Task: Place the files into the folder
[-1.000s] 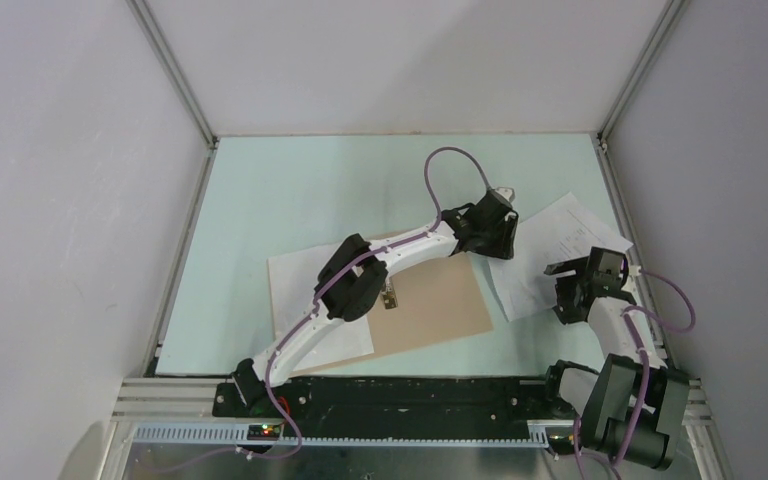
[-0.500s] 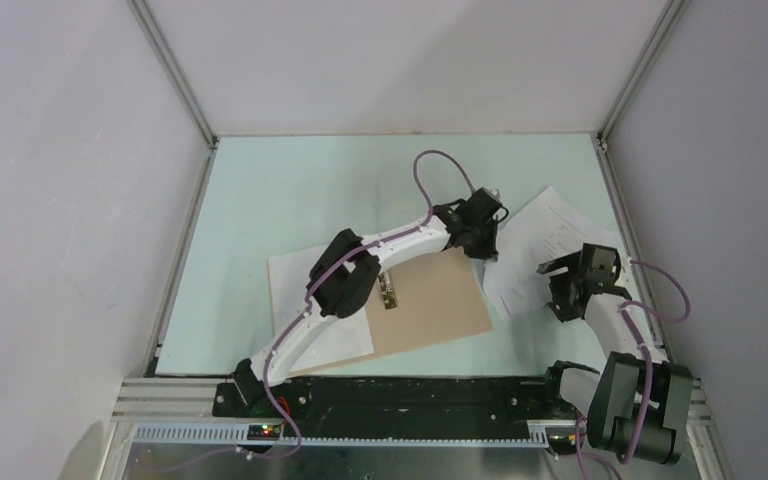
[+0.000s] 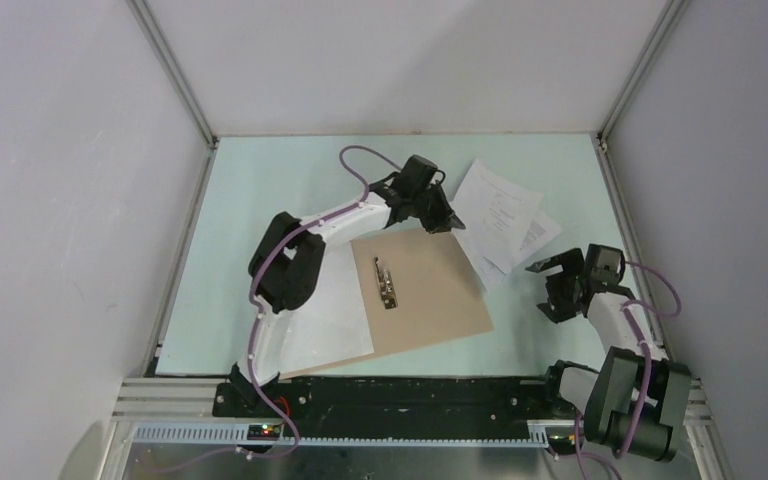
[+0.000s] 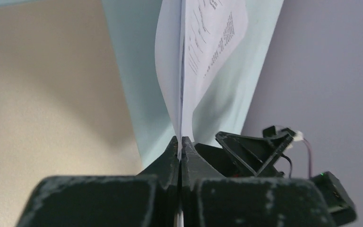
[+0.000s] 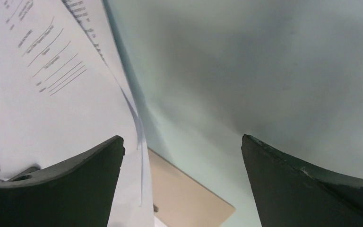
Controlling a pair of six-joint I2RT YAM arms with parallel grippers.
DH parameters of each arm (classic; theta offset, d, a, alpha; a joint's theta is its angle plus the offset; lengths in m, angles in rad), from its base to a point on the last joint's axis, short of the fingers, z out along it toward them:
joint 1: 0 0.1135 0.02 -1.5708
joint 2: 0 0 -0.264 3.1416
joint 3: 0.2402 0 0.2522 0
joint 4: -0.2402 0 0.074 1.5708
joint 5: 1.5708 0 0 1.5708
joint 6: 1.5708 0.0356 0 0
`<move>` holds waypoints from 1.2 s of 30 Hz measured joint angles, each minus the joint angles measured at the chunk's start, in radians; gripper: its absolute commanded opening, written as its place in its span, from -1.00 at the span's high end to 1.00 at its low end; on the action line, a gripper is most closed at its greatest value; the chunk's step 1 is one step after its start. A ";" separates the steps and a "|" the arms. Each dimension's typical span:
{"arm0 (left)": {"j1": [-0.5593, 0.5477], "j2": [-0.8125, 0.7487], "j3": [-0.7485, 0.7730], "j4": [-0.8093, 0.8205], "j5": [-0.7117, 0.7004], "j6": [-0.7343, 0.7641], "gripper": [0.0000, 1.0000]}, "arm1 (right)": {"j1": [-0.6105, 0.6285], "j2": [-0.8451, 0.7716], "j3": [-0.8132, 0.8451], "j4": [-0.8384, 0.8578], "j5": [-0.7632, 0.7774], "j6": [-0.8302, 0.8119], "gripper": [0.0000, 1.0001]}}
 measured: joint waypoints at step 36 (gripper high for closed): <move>0.055 -0.317 -0.601 0.200 0.121 -0.040 -0.60 | 0.272 0.430 -0.120 0.861 -0.132 0.398 1.00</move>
